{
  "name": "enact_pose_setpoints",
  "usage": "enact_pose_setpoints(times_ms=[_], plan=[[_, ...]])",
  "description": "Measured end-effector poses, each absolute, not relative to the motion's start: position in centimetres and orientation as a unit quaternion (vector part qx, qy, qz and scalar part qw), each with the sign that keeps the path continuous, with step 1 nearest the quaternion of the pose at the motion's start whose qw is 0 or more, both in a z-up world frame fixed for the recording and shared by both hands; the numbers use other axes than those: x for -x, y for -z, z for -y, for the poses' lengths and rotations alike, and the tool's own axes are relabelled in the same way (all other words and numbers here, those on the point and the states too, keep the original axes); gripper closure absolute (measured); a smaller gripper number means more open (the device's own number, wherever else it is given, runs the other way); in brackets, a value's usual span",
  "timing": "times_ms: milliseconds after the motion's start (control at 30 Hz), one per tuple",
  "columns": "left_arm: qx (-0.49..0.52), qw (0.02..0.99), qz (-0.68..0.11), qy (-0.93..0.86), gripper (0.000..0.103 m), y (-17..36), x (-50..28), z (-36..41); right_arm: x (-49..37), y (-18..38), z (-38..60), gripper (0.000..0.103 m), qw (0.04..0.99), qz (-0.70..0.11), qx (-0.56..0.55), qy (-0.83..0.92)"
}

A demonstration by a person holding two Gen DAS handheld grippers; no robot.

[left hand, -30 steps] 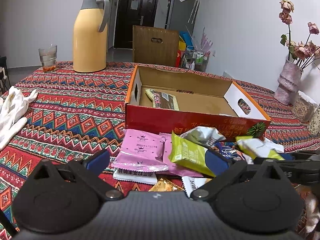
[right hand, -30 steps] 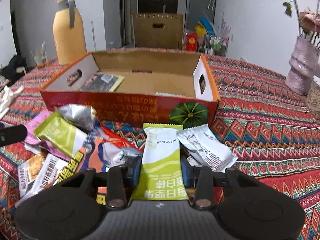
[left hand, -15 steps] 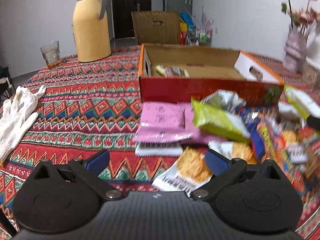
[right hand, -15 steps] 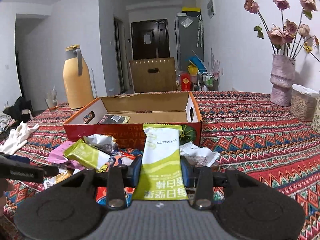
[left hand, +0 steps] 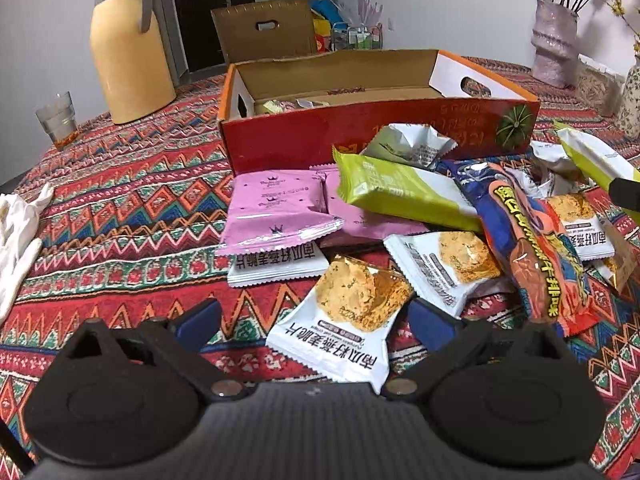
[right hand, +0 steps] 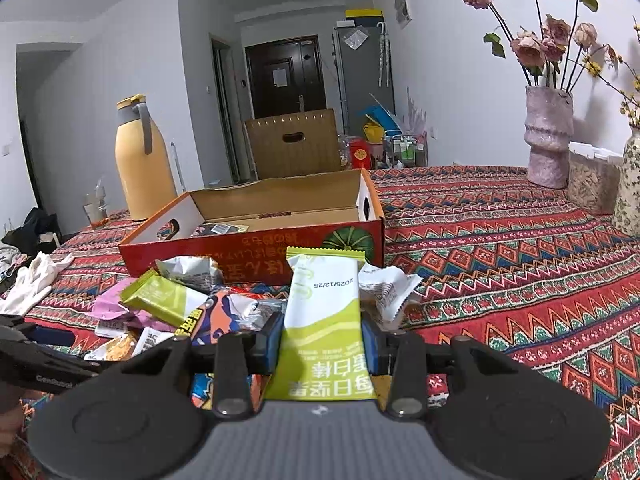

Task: Organize snacks
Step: 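Grasp a cracker packet with the left gripper while the right gripper holds the green bar, then lower both held packets into the cardboard box and open both grippers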

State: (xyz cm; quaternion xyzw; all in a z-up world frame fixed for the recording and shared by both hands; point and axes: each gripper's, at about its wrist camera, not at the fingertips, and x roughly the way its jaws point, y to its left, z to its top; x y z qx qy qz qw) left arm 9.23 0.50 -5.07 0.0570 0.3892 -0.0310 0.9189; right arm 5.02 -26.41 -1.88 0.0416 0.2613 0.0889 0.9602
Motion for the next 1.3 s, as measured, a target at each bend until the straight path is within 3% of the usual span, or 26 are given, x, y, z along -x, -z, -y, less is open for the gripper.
enact_pose_setpoints(times_ms=[233,300,400,1300], plan=[[-0.045,0.917,-0.391,0.061,0.035,5.3,-9.6,-0.2,-5.0,2.3,26.4,0.065,0.959,-0.266,-0.044,-0.093],[-0.041,0.917,-0.389,0.073,0.053,5.2,-9.5,-0.1,-4.9,2.3,26.3,0.065,0.958,-0.267,-0.044,-0.095],[-0.039,0.918,-0.387,0.074,0.057,5.1,-9.3,-0.1,-4.8,2.4,26.1,0.065,0.958,-0.268,-0.043,-0.097],[-0.001,0.962,-0.272,0.027,0.061,-1.7,-5.8,-1.4,-4.1,0.7,25.4,0.065,0.964,-0.24,-0.034,-0.107]])
